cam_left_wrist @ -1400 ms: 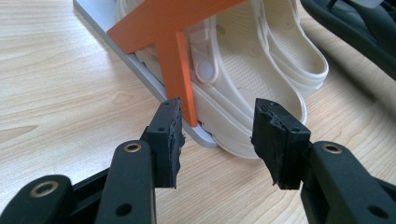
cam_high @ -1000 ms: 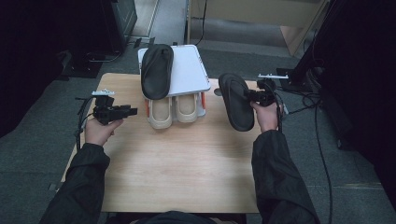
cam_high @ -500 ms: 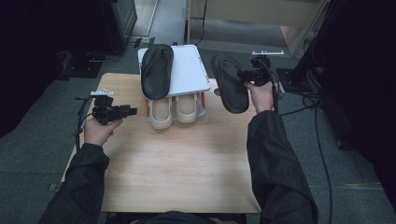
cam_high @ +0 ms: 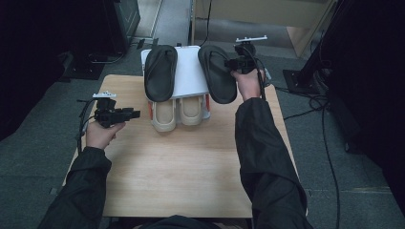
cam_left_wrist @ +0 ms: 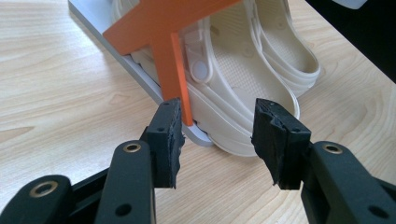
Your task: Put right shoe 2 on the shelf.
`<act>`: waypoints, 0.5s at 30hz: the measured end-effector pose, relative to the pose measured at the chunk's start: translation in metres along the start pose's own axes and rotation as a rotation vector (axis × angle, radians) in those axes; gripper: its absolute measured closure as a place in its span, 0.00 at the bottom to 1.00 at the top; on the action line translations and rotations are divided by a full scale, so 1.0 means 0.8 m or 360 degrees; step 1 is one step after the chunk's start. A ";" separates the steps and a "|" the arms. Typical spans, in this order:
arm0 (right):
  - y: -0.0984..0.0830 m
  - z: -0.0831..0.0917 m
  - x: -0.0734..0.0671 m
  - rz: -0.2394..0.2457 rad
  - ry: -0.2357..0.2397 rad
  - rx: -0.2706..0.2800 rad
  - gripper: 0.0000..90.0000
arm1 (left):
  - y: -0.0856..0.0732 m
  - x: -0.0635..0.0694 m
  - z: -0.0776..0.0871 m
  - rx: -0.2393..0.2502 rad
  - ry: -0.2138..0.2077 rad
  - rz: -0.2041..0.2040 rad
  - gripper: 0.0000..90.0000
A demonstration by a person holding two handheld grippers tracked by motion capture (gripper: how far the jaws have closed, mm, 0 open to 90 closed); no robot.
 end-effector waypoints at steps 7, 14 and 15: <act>0.011 -0.025 -0.036 0.0040 0.0038 -0.0006 0.83 | 0.002 0.002 0.003 0.0022 -0.0017 -0.0012 0.58; 0.018 -0.052 -0.055 0.0047 0.0039 -0.0021 0.82 | 0.002 0.002 0.004 0.0023 -0.0031 0.0001 0.58; 0.019 -0.056 -0.057 0.0047 0.0034 -0.0020 0.82 | 0.002 0.002 0.003 0.0025 -0.0033 0.0002 0.58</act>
Point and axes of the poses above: each handheld gripper's, and its own axes: z roughly backward along the jaws, y roughly out of its top, x roughly to its right, the point moved 9 cm from there along -z, roughly forward along the jaws, and after that the axes turned 2 degrees about -y, right-handed, at the moved point
